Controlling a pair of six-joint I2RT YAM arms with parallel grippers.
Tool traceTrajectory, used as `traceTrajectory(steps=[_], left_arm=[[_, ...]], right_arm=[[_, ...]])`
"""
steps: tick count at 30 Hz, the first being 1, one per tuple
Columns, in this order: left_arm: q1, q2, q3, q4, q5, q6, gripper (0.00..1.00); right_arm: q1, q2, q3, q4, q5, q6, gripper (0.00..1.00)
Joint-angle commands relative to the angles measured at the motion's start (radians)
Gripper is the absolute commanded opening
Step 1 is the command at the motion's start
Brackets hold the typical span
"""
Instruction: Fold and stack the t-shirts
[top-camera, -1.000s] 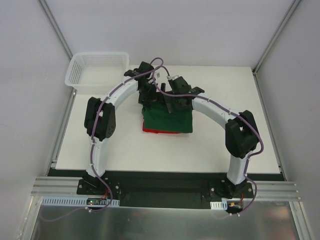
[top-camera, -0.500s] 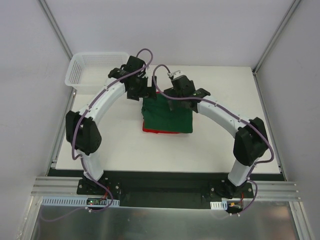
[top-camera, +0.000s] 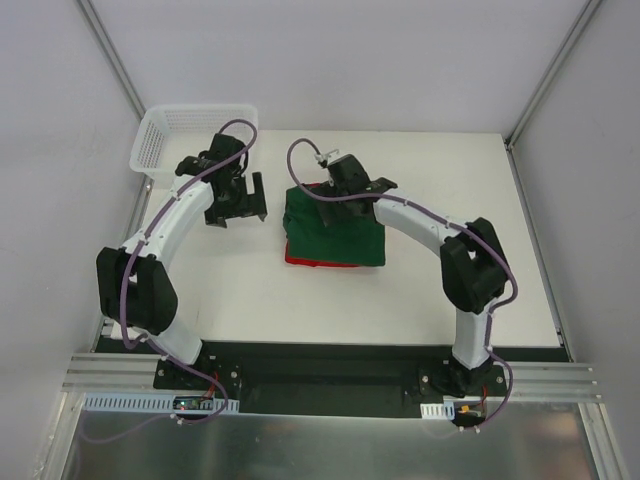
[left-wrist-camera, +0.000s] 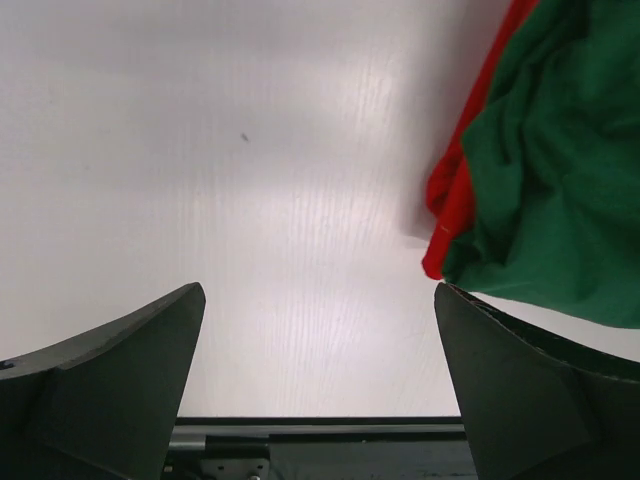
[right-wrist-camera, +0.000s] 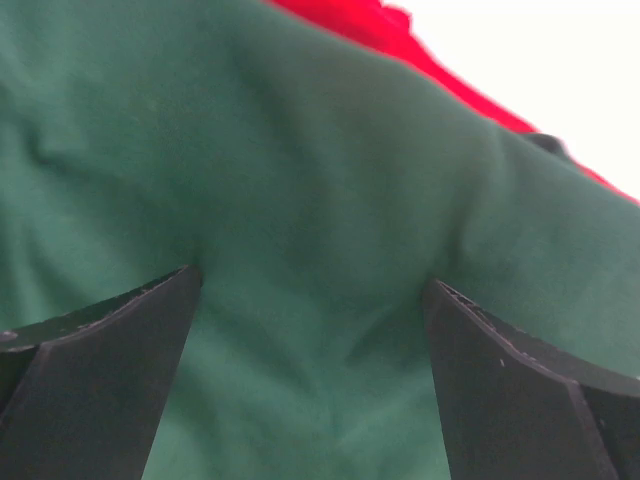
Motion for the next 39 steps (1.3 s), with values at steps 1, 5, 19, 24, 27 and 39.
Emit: traceTrajectory(steps=[1, 5, 19, 24, 27, 39], left_arm=[[0.045, -0.041, -0.032, -0.027, -0.006, -0.015, 0.99], [0.070, -0.082, -0.038, -0.025, 0.031, -0.008, 0.99], [0.070, -0.141, -0.020, -0.047, 0.089, 0.000, 0.99], [0.070, -0.134, -0.030, -0.045, 0.100, -0.001, 0.99], [0.069, -0.131, -0.043, -0.047, 0.105, -0.003, 0.99], [0.066, -0.134, -0.044, -0.047, 0.119, -0.001, 0.99]], right_arm=[[0.005, 0.060, 0.081, 0.006, -0.046, -0.020, 0.96], [0.005, 0.142, 0.200, -0.014, -0.052, -0.061, 0.96], [0.007, 0.182, 0.543, -0.263, -0.049, -0.044, 0.96], [0.007, 0.219, 0.385, -0.148, -0.126, -0.017, 0.96], [0.013, 0.261, 0.360, -0.111, -0.183, -0.004, 0.96], [0.013, 0.088, 0.325, -0.077, -0.227, -0.059, 0.96]])
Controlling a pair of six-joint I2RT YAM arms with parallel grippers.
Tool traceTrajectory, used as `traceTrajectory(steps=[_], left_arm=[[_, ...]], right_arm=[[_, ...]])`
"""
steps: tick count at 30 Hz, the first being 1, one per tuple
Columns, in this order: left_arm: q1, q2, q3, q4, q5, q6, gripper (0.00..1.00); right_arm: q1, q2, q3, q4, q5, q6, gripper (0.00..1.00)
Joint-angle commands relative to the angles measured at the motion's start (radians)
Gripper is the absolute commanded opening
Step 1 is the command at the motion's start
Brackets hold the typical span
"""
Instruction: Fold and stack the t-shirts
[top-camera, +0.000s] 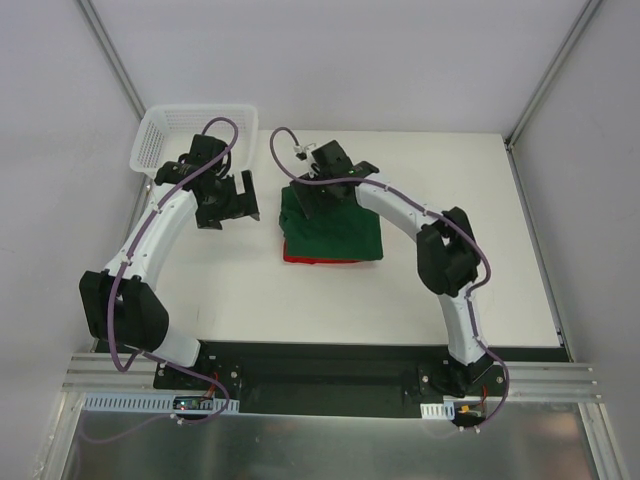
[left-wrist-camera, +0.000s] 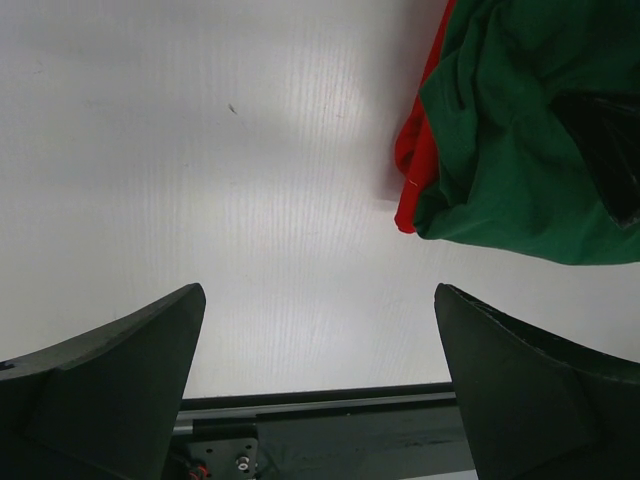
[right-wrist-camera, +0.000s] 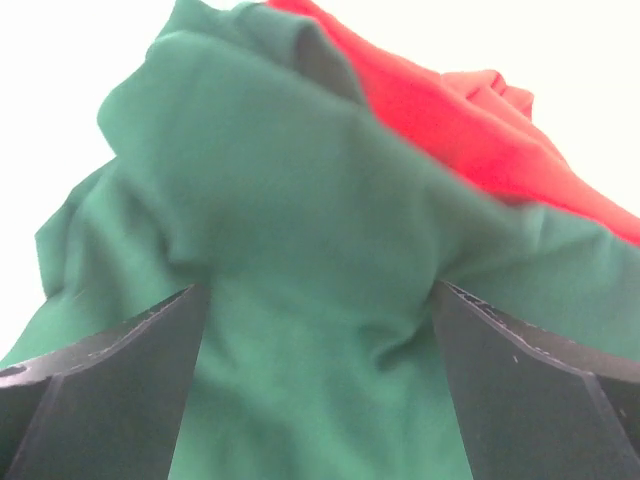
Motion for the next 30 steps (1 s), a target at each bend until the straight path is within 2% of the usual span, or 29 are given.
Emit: traceTrajectory(steps=[1, 6, 11, 16, 23, 30], left_arm=[[-0.009, -0.016, -0.001, -0.014, 0.028, -0.001, 0.99], [-0.023, 0.000, 0.014, -0.014, 0.031, -0.001, 0.99], [-0.047, 0.019, 0.025, -0.014, 0.029, 0.004, 0.99], [-0.060, 0.020, 0.019, -0.014, 0.028, 0.008, 0.99], [-0.064, 0.020, -0.003, -0.014, 0.017, 0.011, 0.99], [-0.076, 0.033, 0.003, -0.014, 0.013, 0.008, 0.99]], right_arm=[[0.011, -0.213, -0.030, 0.052, 0.008, -0.034, 0.96], [0.002, -0.260, -0.008, -0.052, 0.181, -0.055, 0.96], [-0.009, -0.226, -0.072, -0.055, 0.290, -0.060, 0.96], [-0.032, -0.110, -0.064, -0.058, 0.332, -0.052, 0.96], [-0.095, 0.029, 0.061, -0.163, 0.322, -0.001, 0.96], [-0.097, -0.086, 0.038, -0.163, 0.316, 0.019, 0.96]])
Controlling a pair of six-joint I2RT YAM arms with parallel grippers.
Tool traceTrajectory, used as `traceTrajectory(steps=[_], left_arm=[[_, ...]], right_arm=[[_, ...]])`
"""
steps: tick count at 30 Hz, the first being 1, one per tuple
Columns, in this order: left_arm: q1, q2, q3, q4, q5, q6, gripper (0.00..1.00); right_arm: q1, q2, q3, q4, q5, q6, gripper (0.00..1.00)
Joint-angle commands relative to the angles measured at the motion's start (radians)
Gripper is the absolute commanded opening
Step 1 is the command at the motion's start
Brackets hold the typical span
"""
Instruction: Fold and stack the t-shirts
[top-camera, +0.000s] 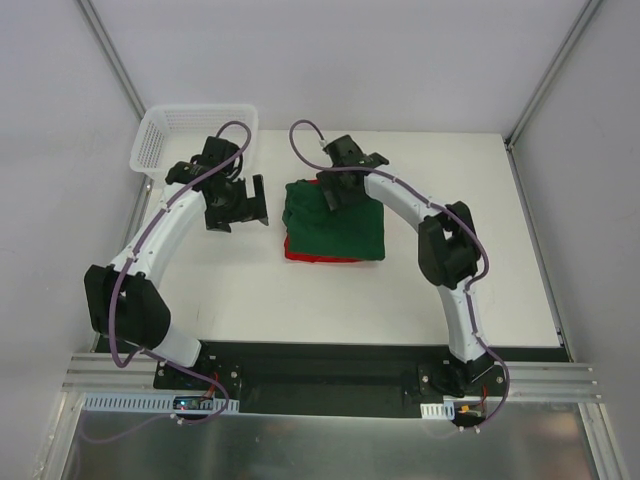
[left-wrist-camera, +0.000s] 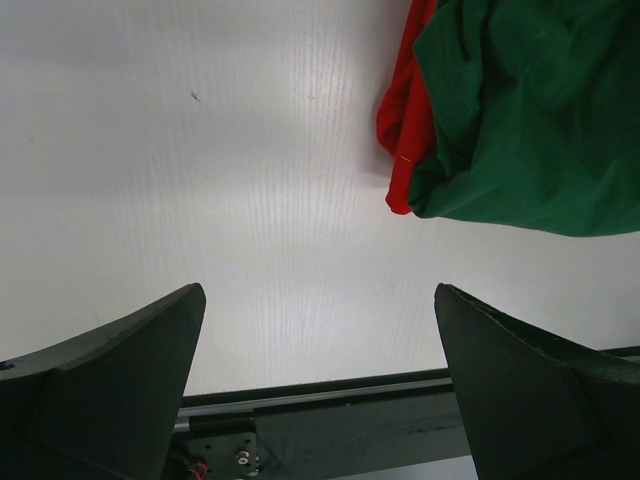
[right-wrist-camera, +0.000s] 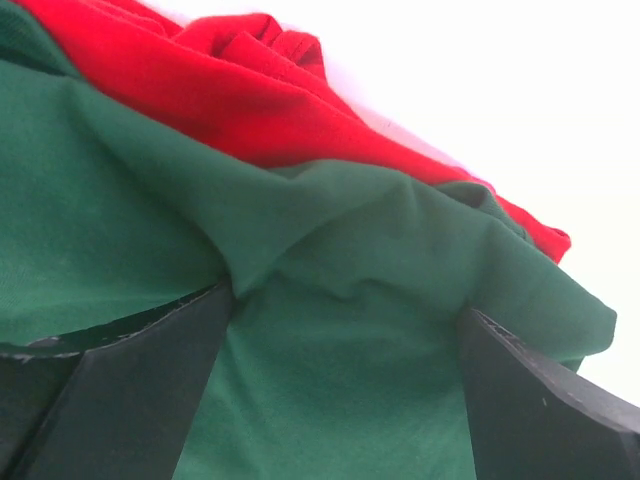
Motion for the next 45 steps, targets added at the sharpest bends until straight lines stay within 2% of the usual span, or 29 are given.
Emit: traceTrajectory(steps=[1, 7, 14, 20, 34, 45], left_arm=[[-0.020, 0.016, 0.006, -0.014, -0.004, 0.007, 0.99], [-0.040, 0.034, 0.025, -0.014, -0.007, 0.005, 0.99], [-0.044, 0.024, 0.000, -0.014, -0.053, 0.004, 0.99], [-0.014, 0.004, -0.056, -0.011, -0.083, -0.013, 0.99], [0.075, -0.059, -0.119, -0.013, -0.058, 0.004, 0.99], [0.075, -0.069, -0.112, -0.011, -0.035, 0.005, 1.00]], right_arm=[[-0.009, -0.129, -0.001, -0.037, 0.027, 0.022, 0.96], [0.011, -0.236, -0.092, 0.104, -0.129, 0.022, 0.96], [0.049, -0.144, -0.031, 0.145, -0.307, -0.008, 0.96], [0.072, -0.080, -0.021, 0.210, -0.391, -0.039, 0.96], [0.111, 0.074, 0.091, 0.161, -0.372, -0.109, 0.96], [0.105, -0.066, 0.089, 0.123, -0.295, -0.114, 0.96]])
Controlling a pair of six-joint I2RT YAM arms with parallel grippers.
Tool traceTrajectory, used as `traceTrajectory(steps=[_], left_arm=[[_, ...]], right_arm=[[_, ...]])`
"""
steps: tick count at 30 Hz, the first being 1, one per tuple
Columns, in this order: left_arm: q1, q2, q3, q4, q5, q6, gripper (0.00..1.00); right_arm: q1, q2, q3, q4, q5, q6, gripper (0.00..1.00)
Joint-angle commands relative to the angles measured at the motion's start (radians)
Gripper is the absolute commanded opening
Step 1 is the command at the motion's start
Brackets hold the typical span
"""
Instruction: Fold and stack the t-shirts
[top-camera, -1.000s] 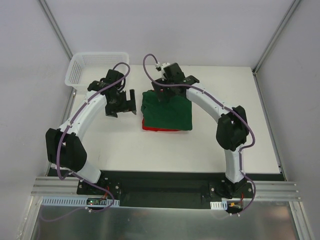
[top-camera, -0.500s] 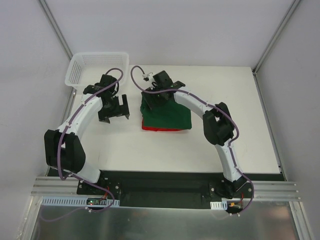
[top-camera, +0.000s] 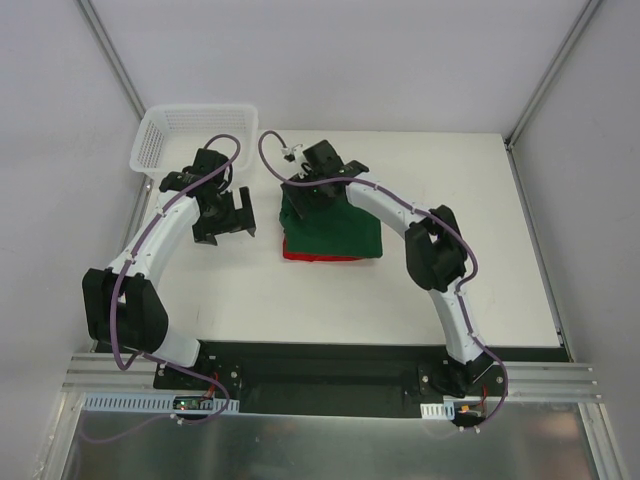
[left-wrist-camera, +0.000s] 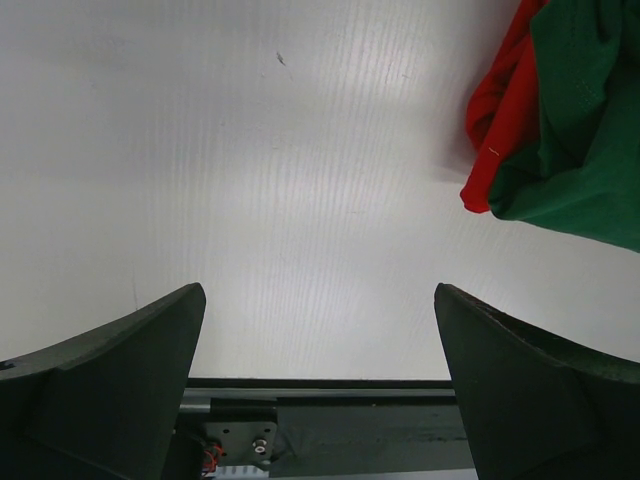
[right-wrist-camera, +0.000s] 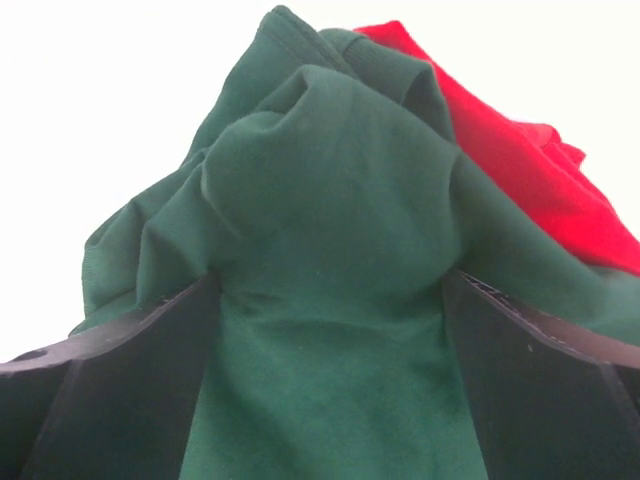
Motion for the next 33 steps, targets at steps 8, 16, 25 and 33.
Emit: traceTrajectory(steps=[8, 16, 25, 33], left_arm=[[0.008, -0.040, -0.006, -0.007, 0.041, 0.010, 0.99], [0.008, -0.043, -0.008, -0.007, 0.049, 0.019, 0.99], [0.008, -0.041, -0.012, -0.005, 0.049, 0.025, 0.99], [0.008, -0.036, -0.014, 0.002, 0.059, 0.025, 0.99]], right_arm=[[0.028, -0.024, 0.092, -0.111, 0.012, 0.037, 0.96], [0.048, 0.036, 0.084, -0.109, 0.033, 0.033, 0.98], [0.045, 0.007, 0.118, -0.140, 0.088, 0.025, 0.96], [-0.006, -0.142, 0.030, -0.160, 0.225, 0.045, 0.96]])
